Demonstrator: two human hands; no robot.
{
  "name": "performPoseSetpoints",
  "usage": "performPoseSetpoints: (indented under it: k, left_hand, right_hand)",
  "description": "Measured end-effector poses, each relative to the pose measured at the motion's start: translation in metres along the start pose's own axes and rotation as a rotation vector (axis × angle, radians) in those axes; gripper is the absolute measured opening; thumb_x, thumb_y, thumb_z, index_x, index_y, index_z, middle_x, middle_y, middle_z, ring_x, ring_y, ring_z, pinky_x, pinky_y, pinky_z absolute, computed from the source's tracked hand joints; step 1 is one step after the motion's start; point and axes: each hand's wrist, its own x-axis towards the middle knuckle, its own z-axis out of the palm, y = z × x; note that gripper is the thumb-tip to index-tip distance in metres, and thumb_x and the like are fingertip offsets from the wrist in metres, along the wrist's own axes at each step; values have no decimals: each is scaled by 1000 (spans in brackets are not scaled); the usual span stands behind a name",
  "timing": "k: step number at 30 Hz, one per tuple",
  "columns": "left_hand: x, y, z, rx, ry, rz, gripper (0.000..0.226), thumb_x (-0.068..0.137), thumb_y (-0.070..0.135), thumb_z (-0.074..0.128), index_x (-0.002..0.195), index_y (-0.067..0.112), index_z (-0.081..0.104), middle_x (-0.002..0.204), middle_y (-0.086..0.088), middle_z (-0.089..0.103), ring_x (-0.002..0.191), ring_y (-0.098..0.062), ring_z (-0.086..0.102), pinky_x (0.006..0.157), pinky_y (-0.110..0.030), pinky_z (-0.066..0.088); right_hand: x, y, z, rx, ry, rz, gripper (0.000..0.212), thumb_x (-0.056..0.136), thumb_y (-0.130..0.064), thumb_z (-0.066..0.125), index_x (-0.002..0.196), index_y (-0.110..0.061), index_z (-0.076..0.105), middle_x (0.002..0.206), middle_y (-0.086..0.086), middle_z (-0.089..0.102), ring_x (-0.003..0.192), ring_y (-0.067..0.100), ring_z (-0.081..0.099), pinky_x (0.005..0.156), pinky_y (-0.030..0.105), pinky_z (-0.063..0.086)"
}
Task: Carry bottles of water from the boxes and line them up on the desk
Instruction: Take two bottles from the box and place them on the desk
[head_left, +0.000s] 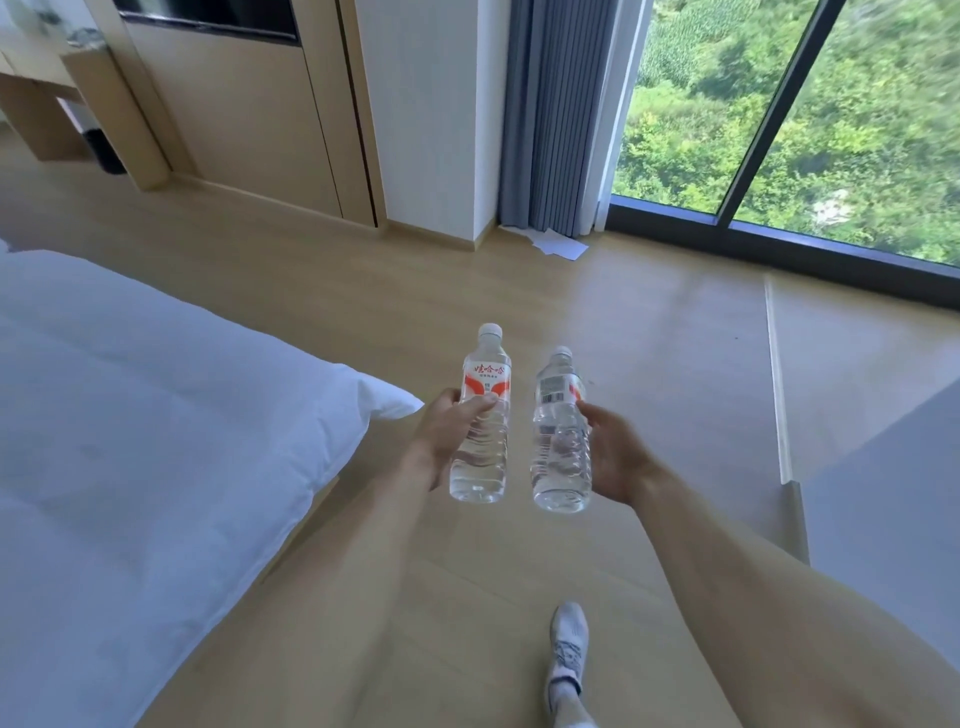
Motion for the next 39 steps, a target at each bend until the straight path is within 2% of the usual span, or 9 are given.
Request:
performPoseSetpoints:
  k: [5,9,12,16,19,23,29,33,39]
  left_hand:
    - [78,22,25,0,50,9,37,90,29,69,118,5,65,101,-18,67,90,-35,64,82,-57,56]
    - [135,42,52,-48,93,-26,49,80,35,72,118,5,66,105,-18,65,93,-35,61,84,-58,55]
    - [181,60,75,-51,141,-8,38,86,33,72,114,8,67,105,-16,68,93,-31,64,85,-57,56]
    - [228,82,90,-37,183,-7,46,78,40,72,112,9,69,105,-13,68,93,-29,63,80,-56,58]
    - [264,95,87,-55,202,-7,33,88,32,71,111,7,70,103,-16,67,92,-31,61,79,-58,58]
    - [307,113,74,-81,219,-12,29,86,29,73,104,7,70,95,-15,65,87,-31,59,79,-55,57]
    - [383,142,38,-114,238,-29,55,71,31,78,116,1,65,94,-14,67,82,-31,62,77,-52,57]
    - [445,169,-5,-162,197,-56,38,83,11,77,117,-2,65,100,-19,70,83,-31,67,81,-50,57]
    - [512,221,-68,-85,194,-72,47,79,14,84,119,12,61,109,-13,71,88,-31,65,84,-64,53]
  right_hand:
    - [64,-57,-18,-98,-41,42,42,90,-34,59,121,-5,58,101,14,66,88,28,66,87,42,53]
    - [110,-111,-30,-133,-100,99,34,92,-31,57,117,-9,57,91,10,71,79,23,71,73,36,59]
    - [142,-154,-37,-159,-138,109,32,96,-28,52,122,-9,55,103,14,69,90,28,70,83,42,56]
    - [186,-198,-42,-237,-140,123,41,101,-25,44,137,-5,48,126,22,57,112,36,57,104,50,43]
    - [218,-224,-42,-276,-94,137,34,100,-27,48,126,-6,51,114,19,56,97,34,57,97,46,45]
    - [267,-249,-38,-286,-60,127,30,101,-25,48,125,-7,51,106,16,56,93,30,56,104,47,39]
    - [354,-284,-15,-324,-32,127,27,100,-16,52,124,-3,53,98,16,61,89,30,61,98,48,45]
    - [418,-311,12,-378,-25,110,27,96,-12,57,120,-1,58,91,15,68,86,30,66,105,56,43]
    - [505,-348,54,-540,28,85,26,91,-16,67,116,-12,65,110,12,69,102,30,65,97,57,50]
